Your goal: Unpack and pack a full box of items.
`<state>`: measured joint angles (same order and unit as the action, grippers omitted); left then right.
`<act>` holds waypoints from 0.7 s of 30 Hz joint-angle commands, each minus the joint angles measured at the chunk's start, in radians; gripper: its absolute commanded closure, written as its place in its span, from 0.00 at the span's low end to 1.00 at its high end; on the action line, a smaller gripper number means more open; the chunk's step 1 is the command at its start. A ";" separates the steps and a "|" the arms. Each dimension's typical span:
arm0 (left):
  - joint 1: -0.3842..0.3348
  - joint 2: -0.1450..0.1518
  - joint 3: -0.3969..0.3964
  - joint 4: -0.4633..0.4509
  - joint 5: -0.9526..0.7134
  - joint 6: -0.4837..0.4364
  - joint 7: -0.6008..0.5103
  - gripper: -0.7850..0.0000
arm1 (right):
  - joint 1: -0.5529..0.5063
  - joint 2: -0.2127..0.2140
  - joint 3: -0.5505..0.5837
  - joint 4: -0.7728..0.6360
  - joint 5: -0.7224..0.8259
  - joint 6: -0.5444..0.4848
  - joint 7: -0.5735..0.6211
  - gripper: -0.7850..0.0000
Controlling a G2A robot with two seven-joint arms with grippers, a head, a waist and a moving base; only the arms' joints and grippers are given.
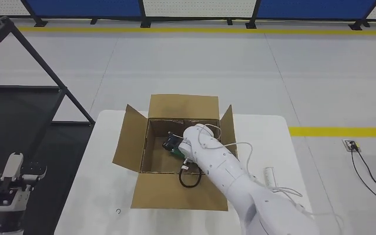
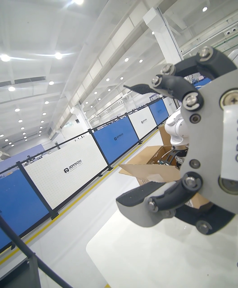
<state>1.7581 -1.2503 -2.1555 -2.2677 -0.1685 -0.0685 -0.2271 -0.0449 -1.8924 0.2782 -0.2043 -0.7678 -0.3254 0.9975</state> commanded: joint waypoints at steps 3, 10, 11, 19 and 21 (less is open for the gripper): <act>-0.002 0.000 0.004 -0.002 0.004 0.000 -0.005 0.00 | 0.012 -0.004 0.014 0.022 0.011 -0.010 -0.021 0.71; -0.013 0.000 0.012 0.001 0.012 0.004 -0.014 0.00 | 0.051 -0.003 0.039 0.018 0.026 -0.038 -0.073 0.74; -0.015 0.000 0.014 0.001 0.015 0.005 -0.016 0.00 | 0.056 -0.002 0.042 0.015 0.028 -0.042 -0.075 0.74; -0.026 0.001 0.025 0.003 0.023 0.009 -0.023 0.00 | 0.086 0.015 0.068 -0.016 0.030 -0.099 -0.134 0.73; -0.030 0.001 0.030 0.003 0.025 0.011 -0.025 0.00 | 0.091 0.022 0.073 -0.032 0.026 -0.107 -0.153 0.73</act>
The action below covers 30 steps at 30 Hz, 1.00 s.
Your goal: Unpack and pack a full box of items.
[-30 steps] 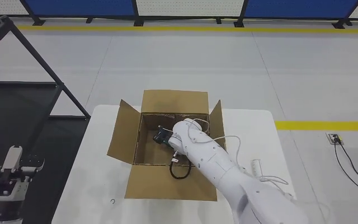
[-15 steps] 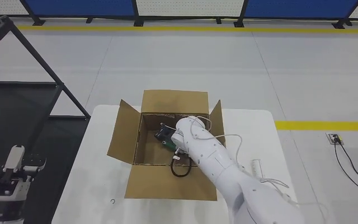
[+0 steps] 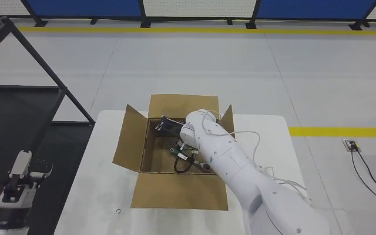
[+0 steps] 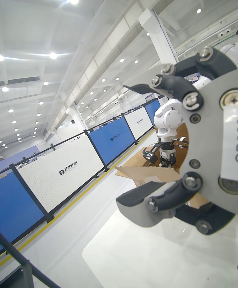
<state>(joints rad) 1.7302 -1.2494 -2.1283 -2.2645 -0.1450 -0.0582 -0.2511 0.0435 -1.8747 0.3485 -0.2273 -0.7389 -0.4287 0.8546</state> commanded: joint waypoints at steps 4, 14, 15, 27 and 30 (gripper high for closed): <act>-0.009 0.001 0.012 0.000 0.009 0.002 -0.004 0.00 | 0.006 0.023 0.016 -0.055 -0.013 -0.015 -0.050 0.70; -0.018 0.002 0.037 -0.002 0.024 0.003 -0.016 0.00 | -0.025 0.128 0.090 -0.321 -0.062 0.069 -0.083 0.71; -0.019 0.002 0.039 -0.003 0.026 0.002 -0.017 0.00 | -0.038 0.145 0.103 -0.373 -0.077 0.094 -0.075 0.71; -0.009 0.000 0.045 -0.008 0.033 -0.002 -0.014 0.00 | -0.558 0.432 0.536 -1.454 -0.449 0.303 0.202 0.69; -0.005 0.000 0.047 -0.010 0.036 0.000 -0.015 0.00 | -0.699 0.463 0.633 -1.644 -0.544 0.338 0.230 0.67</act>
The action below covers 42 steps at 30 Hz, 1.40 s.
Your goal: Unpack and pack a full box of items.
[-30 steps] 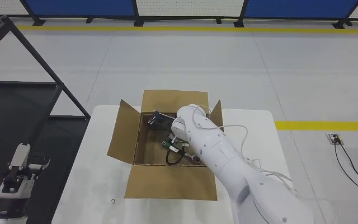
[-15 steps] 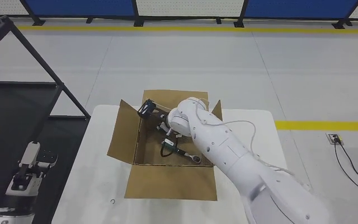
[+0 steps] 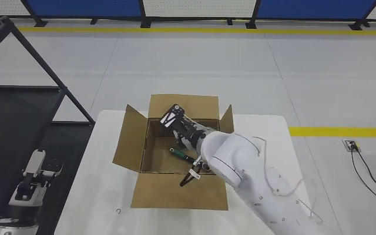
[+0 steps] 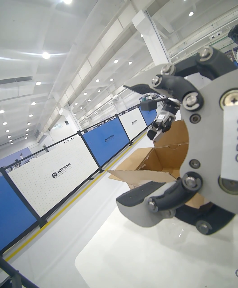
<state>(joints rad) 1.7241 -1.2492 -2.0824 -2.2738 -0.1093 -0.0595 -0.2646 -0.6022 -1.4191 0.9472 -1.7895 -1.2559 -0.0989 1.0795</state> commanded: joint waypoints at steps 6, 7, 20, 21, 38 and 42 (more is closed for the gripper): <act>0.009 0.000 0.019 -0.016 0.018 -0.004 -0.018 0.00 | -0.279 0.043 0.226 -0.342 -0.123 0.070 0.030 0.42; 0.009 0.000 0.024 -0.019 0.022 -0.004 -0.022 0.00 | -0.315 0.048 0.258 -0.375 -0.148 0.087 0.042 0.40; -0.011 0.006 0.106 -0.049 0.086 0.003 -0.076 0.00 | -0.747 0.071 0.595 -0.532 -0.172 0.218 0.111 0.00; -0.012 0.006 0.112 -0.051 0.090 0.003 -0.075 0.00 | -0.756 0.073 0.614 -0.505 -0.154 0.204 0.113 0.00; -0.015 0.008 0.148 -0.070 0.132 0.011 -0.056 0.00 | -0.586 0.091 0.719 0.123 0.072 0.115 0.081 0.01; -0.012 0.008 0.150 -0.072 0.138 0.016 -0.048 0.00 | -0.537 0.095 0.692 0.187 0.062 0.105 0.095 0.12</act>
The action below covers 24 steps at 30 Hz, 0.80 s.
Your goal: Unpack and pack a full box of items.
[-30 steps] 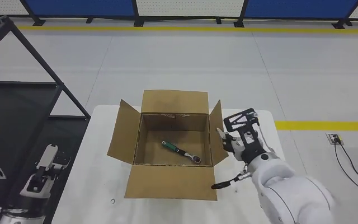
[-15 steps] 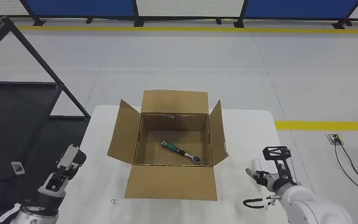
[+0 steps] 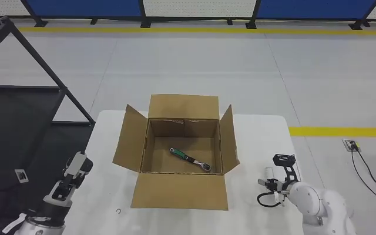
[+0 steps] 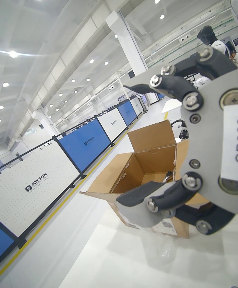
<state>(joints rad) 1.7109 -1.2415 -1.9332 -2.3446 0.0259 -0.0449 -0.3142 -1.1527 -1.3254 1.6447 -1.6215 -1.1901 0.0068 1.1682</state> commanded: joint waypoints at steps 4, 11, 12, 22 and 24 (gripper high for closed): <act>0.005 0.000 0.003 -0.002 0.006 0.007 0.012 0.00 | 0.044 0.005 -0.018 0.057 -0.005 -0.011 0.009 0.79; 0.006 -0.001 -0.001 -0.003 0.002 0.009 0.020 0.00 | 0.056 0.012 -0.025 0.067 -0.001 -0.013 0.008 1.00; 0.005 -0.001 -0.002 -0.003 0.000 0.008 0.021 0.00 | 0.056 0.013 -0.025 0.064 0.001 -0.014 0.007 1.00; -0.001 0.000 -0.018 0.014 -0.022 0.003 0.029 0.00 | 0.005 0.020 -0.008 -0.179 0.011 0.048 -0.077 1.00; -0.004 0.000 -0.023 0.018 -0.029 0.003 0.032 0.00 | -0.004 0.019 -0.034 -0.282 -0.010 0.064 -0.091 1.00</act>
<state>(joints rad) 1.7085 -1.2418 -1.9531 -2.3292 0.0010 -0.0416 -0.2840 -1.1525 -1.3055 1.6279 -1.8329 -1.1894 0.0653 1.0853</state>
